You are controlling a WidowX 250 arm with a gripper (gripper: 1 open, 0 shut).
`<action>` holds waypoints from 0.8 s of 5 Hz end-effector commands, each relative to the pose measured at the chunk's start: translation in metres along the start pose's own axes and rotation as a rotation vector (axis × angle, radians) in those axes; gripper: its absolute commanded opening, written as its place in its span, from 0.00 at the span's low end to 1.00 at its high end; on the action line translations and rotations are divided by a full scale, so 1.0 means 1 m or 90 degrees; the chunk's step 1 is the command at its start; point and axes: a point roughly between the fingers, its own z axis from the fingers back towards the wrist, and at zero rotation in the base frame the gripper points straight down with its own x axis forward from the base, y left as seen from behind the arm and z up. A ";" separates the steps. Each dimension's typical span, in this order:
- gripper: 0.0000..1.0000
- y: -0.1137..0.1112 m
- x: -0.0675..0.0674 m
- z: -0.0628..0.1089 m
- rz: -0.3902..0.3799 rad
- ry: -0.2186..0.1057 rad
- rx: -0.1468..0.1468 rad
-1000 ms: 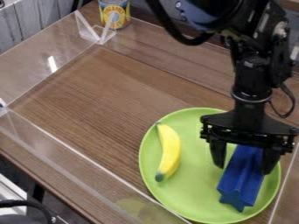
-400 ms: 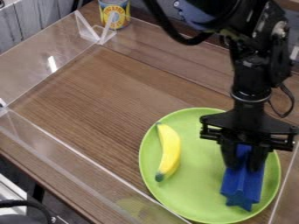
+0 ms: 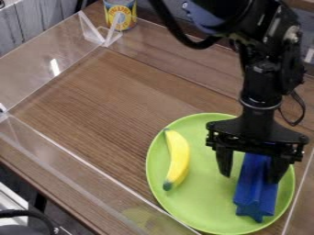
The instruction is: Put the blue object in the green plate
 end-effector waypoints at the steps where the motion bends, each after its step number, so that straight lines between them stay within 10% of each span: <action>1: 1.00 -0.005 0.002 0.007 -0.002 -0.024 -0.020; 2: 1.00 -0.006 0.002 0.003 0.003 -0.026 -0.023; 3: 0.00 -0.006 0.002 -0.001 0.007 -0.027 -0.024; 4: 0.00 -0.005 0.002 0.003 0.008 -0.026 -0.019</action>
